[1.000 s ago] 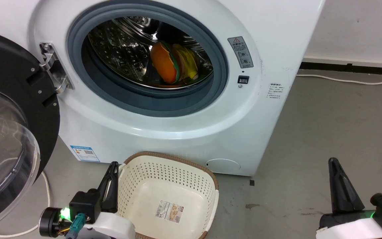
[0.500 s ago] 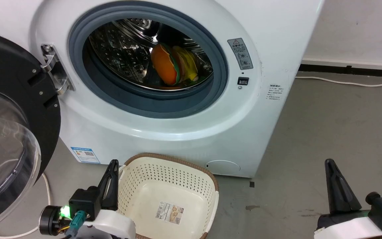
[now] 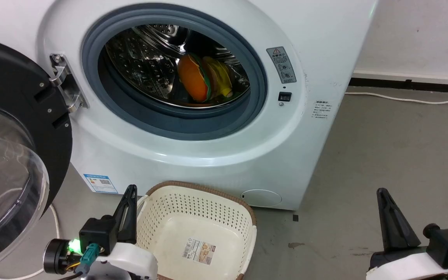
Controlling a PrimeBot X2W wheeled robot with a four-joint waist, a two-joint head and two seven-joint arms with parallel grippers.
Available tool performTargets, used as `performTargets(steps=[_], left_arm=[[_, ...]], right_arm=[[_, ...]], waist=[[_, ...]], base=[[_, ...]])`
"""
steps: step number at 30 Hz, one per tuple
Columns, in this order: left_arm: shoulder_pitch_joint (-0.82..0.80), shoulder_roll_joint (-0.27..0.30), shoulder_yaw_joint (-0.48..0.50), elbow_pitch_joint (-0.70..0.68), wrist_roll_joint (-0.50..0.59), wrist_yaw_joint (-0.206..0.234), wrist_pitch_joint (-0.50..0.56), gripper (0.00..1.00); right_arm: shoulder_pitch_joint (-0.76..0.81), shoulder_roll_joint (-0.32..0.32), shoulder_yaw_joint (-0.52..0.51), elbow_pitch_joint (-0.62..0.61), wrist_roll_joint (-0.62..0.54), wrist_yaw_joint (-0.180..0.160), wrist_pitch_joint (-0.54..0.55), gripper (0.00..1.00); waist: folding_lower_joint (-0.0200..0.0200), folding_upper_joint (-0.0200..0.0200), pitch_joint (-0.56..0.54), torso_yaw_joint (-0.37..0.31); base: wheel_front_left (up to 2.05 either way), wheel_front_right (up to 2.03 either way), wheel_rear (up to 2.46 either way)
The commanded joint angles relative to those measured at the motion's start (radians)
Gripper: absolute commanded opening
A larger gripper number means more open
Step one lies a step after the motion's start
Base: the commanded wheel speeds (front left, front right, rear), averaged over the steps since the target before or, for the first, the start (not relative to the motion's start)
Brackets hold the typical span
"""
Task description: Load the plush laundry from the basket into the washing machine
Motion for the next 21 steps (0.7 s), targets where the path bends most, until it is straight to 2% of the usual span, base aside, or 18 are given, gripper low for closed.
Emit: performTargets(steps=[1,21], left_arm=[[0.018,-0.008,0.007,-0.006,0.010,-0.006,0.006,0.00],[0.028,-0.033,0.040,-0.031,0.041,-0.022,0.047,0.00]], right_arm=[[-0.014,0.000,0.001,0.003,-0.012,0.000,0.004,0.00],[-0.022,0.000,0.008,0.007,-0.041,0.000,0.045,0.00]], waist=[[0.0000,0.0000,-0.001,0.000],[0.0000,0.0000,-0.013,0.001]], base=[[0.00,0.00,0.00],[0.00,0.00,0.00]])
